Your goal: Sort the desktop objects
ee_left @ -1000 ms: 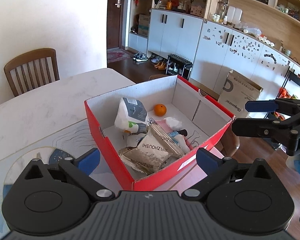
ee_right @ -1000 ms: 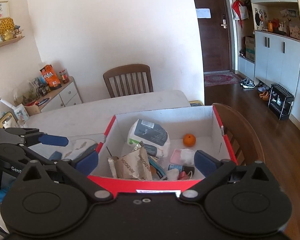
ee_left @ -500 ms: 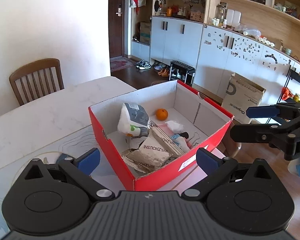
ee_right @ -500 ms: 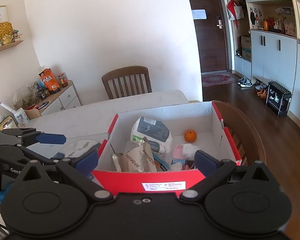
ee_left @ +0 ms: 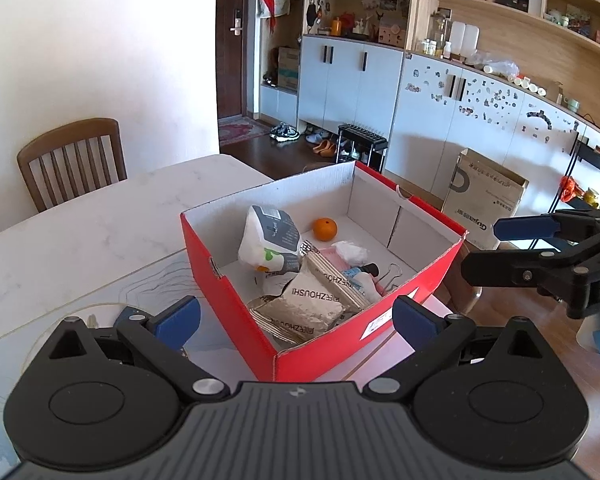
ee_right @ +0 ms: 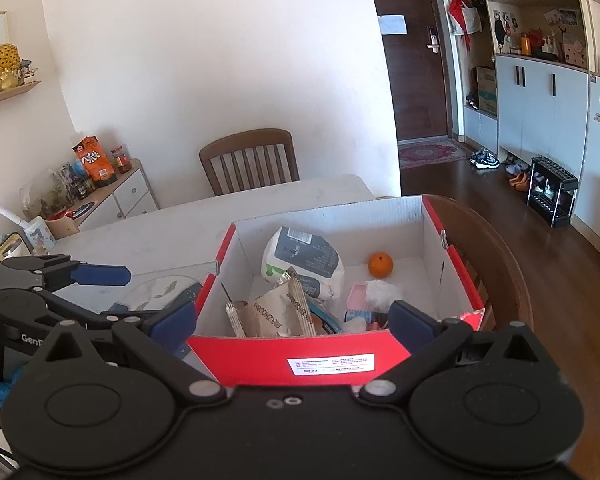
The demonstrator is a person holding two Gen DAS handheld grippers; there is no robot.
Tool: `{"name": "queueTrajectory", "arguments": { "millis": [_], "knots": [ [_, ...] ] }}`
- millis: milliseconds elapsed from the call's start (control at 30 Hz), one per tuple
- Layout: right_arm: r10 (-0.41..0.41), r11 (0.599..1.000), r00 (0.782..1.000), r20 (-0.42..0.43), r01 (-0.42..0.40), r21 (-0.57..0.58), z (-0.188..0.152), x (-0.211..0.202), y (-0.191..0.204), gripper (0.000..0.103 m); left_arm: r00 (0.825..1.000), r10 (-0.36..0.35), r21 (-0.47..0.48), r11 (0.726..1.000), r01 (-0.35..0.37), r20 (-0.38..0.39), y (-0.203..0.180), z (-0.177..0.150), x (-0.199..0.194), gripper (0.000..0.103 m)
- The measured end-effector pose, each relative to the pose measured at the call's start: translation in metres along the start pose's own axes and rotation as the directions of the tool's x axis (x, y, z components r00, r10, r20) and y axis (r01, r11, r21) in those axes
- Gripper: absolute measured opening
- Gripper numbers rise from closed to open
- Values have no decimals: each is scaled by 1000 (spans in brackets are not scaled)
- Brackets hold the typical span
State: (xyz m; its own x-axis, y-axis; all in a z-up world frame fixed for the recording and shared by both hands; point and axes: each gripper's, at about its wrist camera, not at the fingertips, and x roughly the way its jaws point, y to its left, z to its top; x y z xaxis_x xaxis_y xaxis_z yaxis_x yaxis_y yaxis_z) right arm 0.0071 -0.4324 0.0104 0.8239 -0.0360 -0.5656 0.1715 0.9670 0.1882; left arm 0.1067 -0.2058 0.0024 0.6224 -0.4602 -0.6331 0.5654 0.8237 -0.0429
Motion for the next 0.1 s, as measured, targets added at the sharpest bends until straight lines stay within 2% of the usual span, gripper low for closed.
{"name": "queueTrajectory", "arguments": {
  "millis": [100],
  "knots": [
    [2,1000,1000,2,-2,-3,1,1,4,102,1000,5,-15,1000,-5,9,9,-2,-6,103]
  ]
}}
